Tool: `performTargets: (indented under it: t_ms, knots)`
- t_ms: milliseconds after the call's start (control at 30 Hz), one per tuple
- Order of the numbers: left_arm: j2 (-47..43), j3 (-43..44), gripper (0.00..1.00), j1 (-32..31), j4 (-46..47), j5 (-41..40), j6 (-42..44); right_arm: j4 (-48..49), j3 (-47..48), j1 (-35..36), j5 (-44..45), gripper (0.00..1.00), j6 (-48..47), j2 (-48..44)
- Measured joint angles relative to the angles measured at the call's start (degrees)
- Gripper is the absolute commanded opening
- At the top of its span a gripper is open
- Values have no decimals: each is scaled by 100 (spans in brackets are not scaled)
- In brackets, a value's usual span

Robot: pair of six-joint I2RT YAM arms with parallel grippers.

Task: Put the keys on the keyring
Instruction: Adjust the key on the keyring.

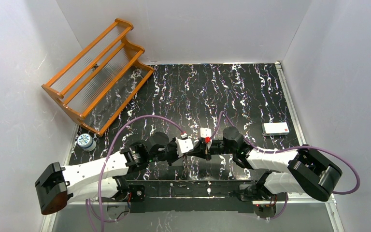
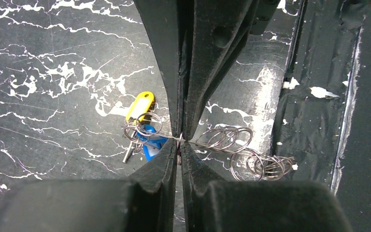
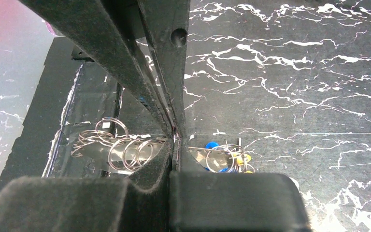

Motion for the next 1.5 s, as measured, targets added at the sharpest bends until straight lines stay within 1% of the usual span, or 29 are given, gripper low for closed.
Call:
performTargets:
  t_ms: [33, 100, 233, 433, 533, 600, 767, 833, 900, 1000, 1233, 1500]
  knots:
    - [-44, -22, 17, -2, 7, -2, -9, 4, 2, 2, -2, 1, 0, -2]
    - [-195, -101, 21, -2, 61, -9, -46, 2, 0, 13, 24, 1, 2, -17]
    - [-717, -332, 21, -2, 197, -72, -160, 155, -79, 13, 157, 1, 59, -70]
    - [-1464, -728, 17, -2, 481, -229, -374, 903, -437, 13, 192, 1, 223, -153]
    - [-1665, -942, 14, -2, 623, -269, -487, 1298, -540, 13, 155, 1, 341, -151]
    - [-1735, -1054, 14, -2, 732, -282, -553, 1580, -590, 13, 92, 1, 415, -151]
    - [-1749, -1134, 16, -2, 837, -278, -619, 1989, -599, 13, -20, 1, 562, -138]
    - [-1738, -1134, 15, -2, 911, -262, -625, 2068, -599, 13, -83, 1, 634, -136]
    - [-1711, -1134, 12, -2, 997, -238, -625, 2120, -599, 13, -118, 1, 673, -122]
    - [-1635, -1137, 0, -2, 1126, -149, -625, 2159, -599, 13, -144, 1, 730, -94]
    - [-1362, -1145, 0, -2, 1292, 37, -627, 2249, -599, 11, -162, 1, 866, -61]
    - [-1169, -1145, 0, -2, 1390, 61, -621, 2280, -597, -20, -214, 1, 1027, 2]
